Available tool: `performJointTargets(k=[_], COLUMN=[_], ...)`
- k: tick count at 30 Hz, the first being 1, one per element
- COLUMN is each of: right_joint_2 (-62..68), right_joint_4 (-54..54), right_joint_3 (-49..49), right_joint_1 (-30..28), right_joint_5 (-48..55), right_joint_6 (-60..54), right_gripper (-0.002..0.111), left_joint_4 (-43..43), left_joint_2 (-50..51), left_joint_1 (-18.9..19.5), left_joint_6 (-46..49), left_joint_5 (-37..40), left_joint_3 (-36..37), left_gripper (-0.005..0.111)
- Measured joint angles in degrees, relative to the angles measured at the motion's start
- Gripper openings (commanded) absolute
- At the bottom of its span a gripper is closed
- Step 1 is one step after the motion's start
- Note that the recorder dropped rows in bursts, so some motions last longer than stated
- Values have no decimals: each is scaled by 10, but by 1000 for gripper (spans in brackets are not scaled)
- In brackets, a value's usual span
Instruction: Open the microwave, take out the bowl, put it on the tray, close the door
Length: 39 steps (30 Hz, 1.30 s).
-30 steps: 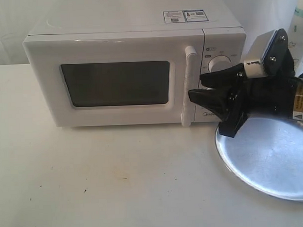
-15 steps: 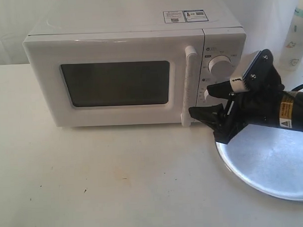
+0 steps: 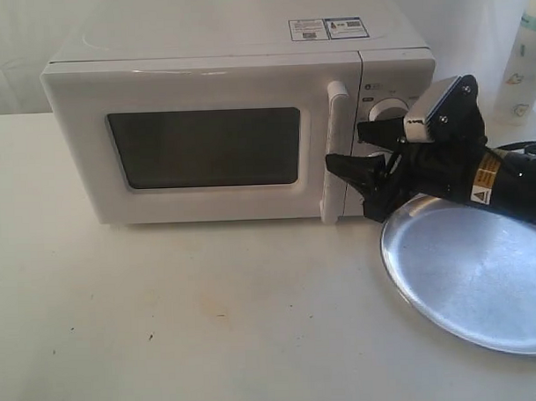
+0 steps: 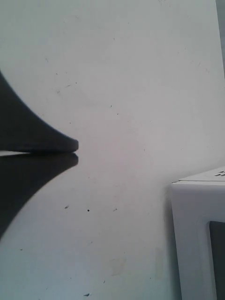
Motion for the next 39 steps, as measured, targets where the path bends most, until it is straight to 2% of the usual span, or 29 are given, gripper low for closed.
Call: performJointTargets(k=[4,9,11,13,17,39], right_joint_2=[0,7,11,14,18,19], right_joint_4=[6,29,38,39,58,23], right_joint_3=[-14,-35,-42,-47,-54,-57], right_joint_1=[8,32,42,51,60,61], right_joint_5=[-12,-1,20,32,39,20], right_joint_6=[-1,1,4,4,1,-12], right_gripper=[48,48,43,32,0,0], left_joint_4=[0,0,0,0,0,0], left_joint_2=[0,0,0,0,0,0], left_joint_1=[0,0,0,0,0,0], left_joint_6=[0,0,0,0,0,0], left_joint_5=[0,0,0,0,0,0], left_joint_3=[0,0,0,0,0,0], left_gripper=[0,0,0,0,0,0])
